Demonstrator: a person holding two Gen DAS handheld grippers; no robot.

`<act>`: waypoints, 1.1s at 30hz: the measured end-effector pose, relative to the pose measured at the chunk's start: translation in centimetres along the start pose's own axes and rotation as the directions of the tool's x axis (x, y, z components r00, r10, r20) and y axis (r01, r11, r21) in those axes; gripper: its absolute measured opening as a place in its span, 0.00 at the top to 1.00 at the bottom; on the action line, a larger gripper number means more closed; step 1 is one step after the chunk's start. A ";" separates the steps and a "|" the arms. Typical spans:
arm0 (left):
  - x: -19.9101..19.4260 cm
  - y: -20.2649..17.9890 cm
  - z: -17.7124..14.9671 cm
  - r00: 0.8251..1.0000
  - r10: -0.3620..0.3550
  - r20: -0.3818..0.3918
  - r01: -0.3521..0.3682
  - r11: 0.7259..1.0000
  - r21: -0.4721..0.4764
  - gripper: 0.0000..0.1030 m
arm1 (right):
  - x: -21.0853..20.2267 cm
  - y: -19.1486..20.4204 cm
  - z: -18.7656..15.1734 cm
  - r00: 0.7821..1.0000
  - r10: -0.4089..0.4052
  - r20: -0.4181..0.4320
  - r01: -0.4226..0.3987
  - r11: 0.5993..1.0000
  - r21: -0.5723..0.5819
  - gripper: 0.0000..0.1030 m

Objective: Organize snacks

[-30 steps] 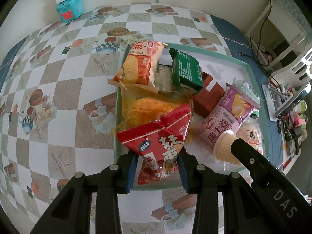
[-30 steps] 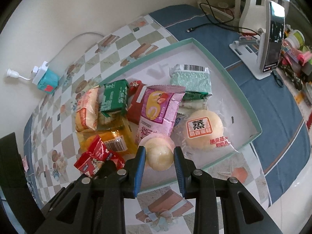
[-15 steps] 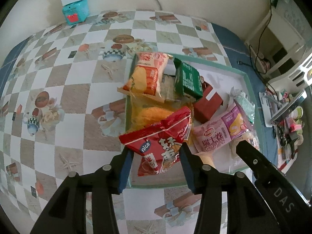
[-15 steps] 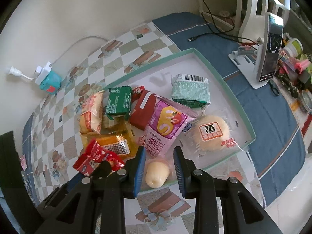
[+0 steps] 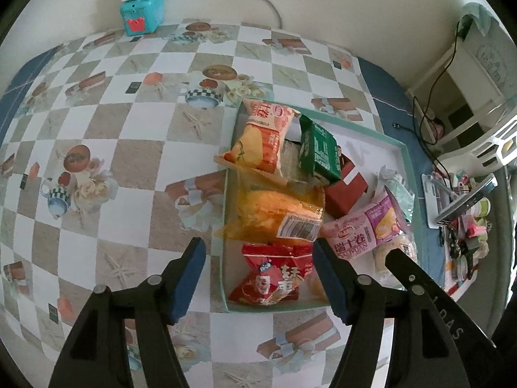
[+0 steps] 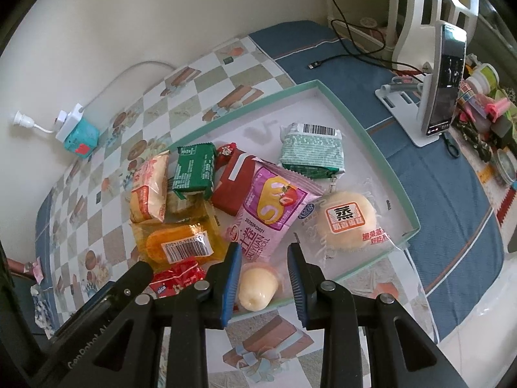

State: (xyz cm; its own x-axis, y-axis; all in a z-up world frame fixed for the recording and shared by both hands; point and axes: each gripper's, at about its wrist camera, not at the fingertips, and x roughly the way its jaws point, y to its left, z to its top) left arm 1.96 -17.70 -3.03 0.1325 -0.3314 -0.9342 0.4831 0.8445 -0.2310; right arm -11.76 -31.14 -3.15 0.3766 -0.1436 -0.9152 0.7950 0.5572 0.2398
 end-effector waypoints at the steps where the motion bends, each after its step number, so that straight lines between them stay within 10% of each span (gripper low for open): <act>1: 0.0 0.1 0.0 1.000 0.003 0.000 -0.003 1.000 -0.002 0.30 | 0.0 0.0 0.0 1.000 -0.002 -0.002 0.002 1.000 0.004 0.68; 4: 0.0 0.7 0.1 0.999 0.045 0.012 -0.044 0.999 -0.029 0.13 | 0.4 -0.2 0.0 1.000 -0.019 -0.013 0.019 1.000 0.007 0.62; 7: -0.1 1.9 0.3 0.994 0.109 0.030 -0.107 0.992 -0.070 0.08 | 1.1 0.0 -0.1 0.997 -0.071 -0.033 0.071 0.997 -0.004 0.23; 14: 0.4 4.8 0.5 0.978 0.207 0.012 -0.204 0.970 -0.129 0.07 | 2.2 1.0 -0.5 0.994 -0.094 -0.049 0.091 0.994 -0.060 0.00; 33: -2.2 8.0 -0.3 0.929 0.369 0.037 -0.362 0.924 -0.125 0.07 | 0.8 4.6 -2.4 0.996 -0.079 0.045 0.086 0.978 -0.190 0.00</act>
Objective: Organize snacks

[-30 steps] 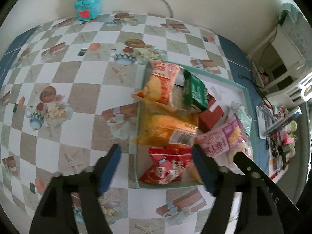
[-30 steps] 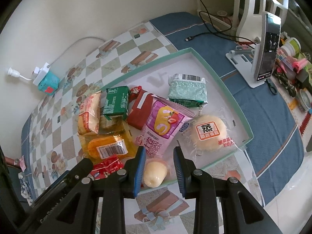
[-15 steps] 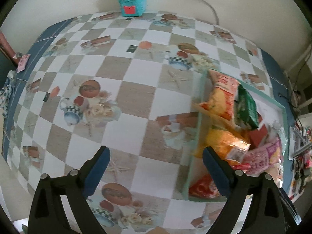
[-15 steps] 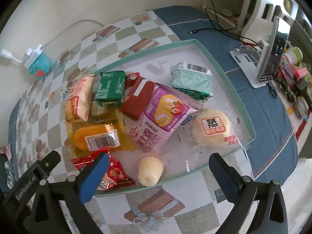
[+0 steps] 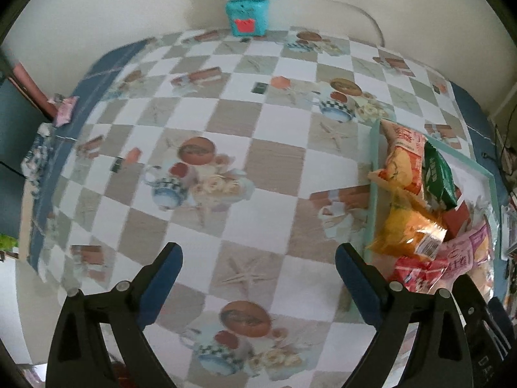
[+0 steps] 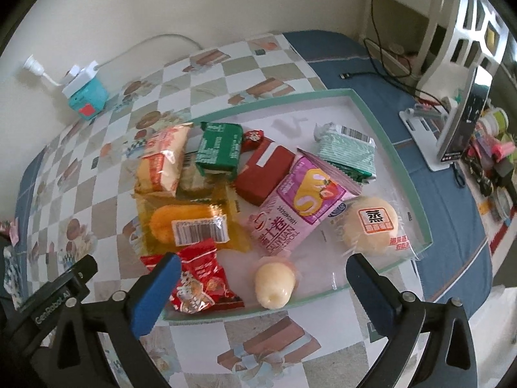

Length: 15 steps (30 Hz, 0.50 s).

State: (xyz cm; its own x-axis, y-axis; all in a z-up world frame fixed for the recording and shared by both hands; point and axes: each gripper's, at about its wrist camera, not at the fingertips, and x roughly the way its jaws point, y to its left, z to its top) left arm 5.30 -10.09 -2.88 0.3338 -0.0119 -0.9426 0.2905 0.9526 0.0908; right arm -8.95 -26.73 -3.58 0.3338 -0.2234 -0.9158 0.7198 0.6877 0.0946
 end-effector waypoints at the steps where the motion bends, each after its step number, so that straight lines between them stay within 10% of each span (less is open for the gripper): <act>1: -0.4 0.3 -0.2 1.000 0.014 0.010 -0.014 1.000 0.002 0.07 | -0.2 0.1 -0.3 1.000 -0.001 0.005 0.001 1.000 -0.007 0.00; 15: -2.6 3.8 -5.3 0.998 0.030 0.054 -0.034 0.997 0.062 0.07 | -3.2 1.1 -5.3 0.997 -0.030 0.071 0.036 0.997 -0.075 0.00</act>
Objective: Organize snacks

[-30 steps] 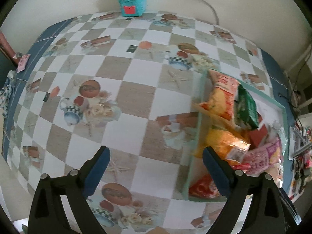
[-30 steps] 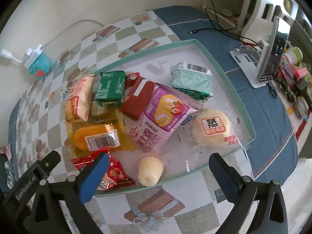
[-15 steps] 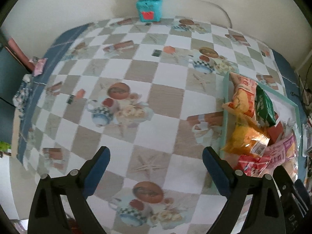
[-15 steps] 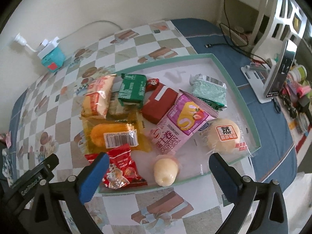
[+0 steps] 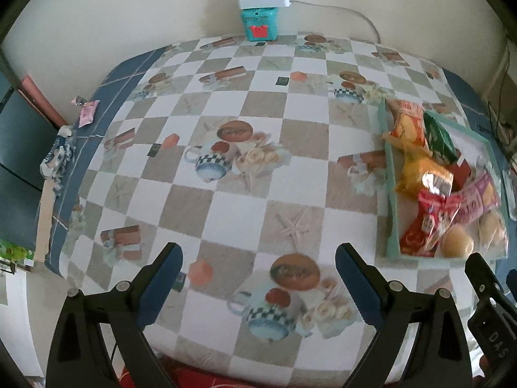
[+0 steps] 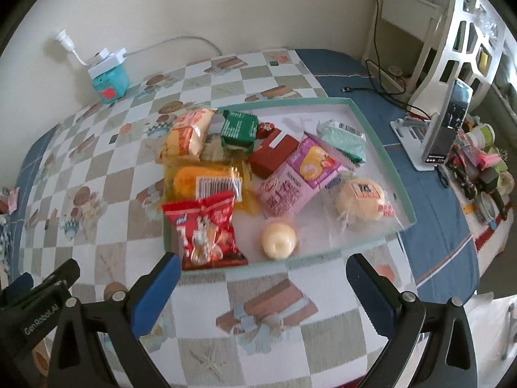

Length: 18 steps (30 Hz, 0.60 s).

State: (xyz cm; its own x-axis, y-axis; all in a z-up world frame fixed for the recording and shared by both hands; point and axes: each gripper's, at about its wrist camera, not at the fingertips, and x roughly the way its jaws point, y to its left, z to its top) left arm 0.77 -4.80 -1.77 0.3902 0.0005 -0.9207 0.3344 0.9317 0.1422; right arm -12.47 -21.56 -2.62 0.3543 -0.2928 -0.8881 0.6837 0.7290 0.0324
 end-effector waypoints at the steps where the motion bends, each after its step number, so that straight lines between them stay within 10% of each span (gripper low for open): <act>1: -0.2 0.2 -0.4 1.000 0.009 0.004 -0.009 1.000 0.007 0.07 | -0.1 0.1 -0.4 1.000 -0.004 0.000 0.004 1.000 -0.005 0.00; 18: -0.7 1.4 -1.1 0.999 -0.044 0.007 0.044 0.999 0.003 0.07 | -1.6 1.0 -2.3 0.999 -0.031 0.042 0.033 0.998 -0.048 0.00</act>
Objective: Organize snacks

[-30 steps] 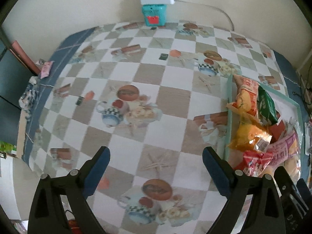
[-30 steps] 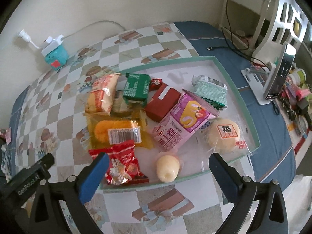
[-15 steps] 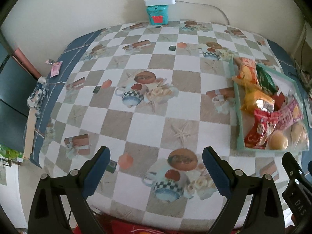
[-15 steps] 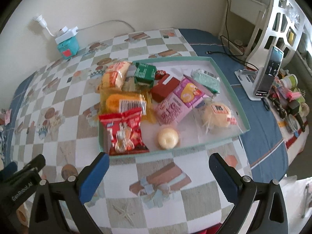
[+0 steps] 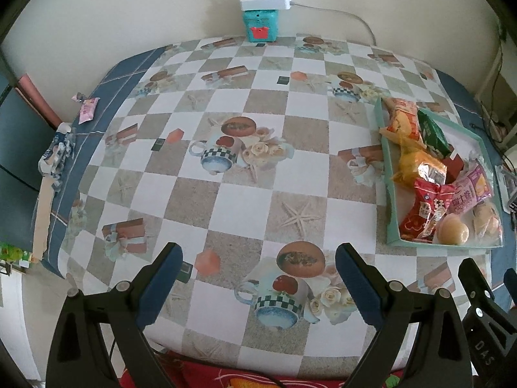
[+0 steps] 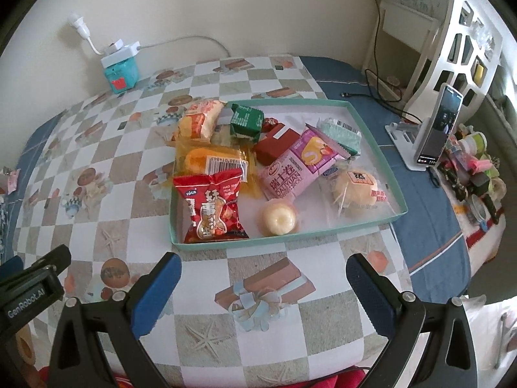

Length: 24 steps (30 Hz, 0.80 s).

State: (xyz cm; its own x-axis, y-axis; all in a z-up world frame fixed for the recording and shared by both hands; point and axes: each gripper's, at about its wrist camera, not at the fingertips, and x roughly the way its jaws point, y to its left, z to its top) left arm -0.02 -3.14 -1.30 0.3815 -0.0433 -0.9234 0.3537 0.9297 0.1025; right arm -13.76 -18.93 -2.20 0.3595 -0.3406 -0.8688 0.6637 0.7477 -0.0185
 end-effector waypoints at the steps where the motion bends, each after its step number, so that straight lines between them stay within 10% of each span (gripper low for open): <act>1: 0.0 -0.1 0.0 1.000 -0.002 -0.001 0.002 1.000 0.004 0.07 | 0.0 0.0 0.0 1.000 0.000 0.000 0.000 1.000 -0.002 0.00; 24: 0.6 -0.5 0.3 1.000 0.025 -0.019 -0.024 0.998 0.051 0.07 | 0.4 0.4 0.1 1.000 0.004 -0.018 -0.004 1.000 -0.010 0.00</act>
State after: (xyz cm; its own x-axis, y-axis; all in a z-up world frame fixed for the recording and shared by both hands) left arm 0.29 -3.70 -1.76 0.3740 -0.0134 -0.9273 0.3873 0.9108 0.1431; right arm -13.30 -18.84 -2.52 0.3498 -0.3272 -0.8778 0.6555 0.7549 -0.0201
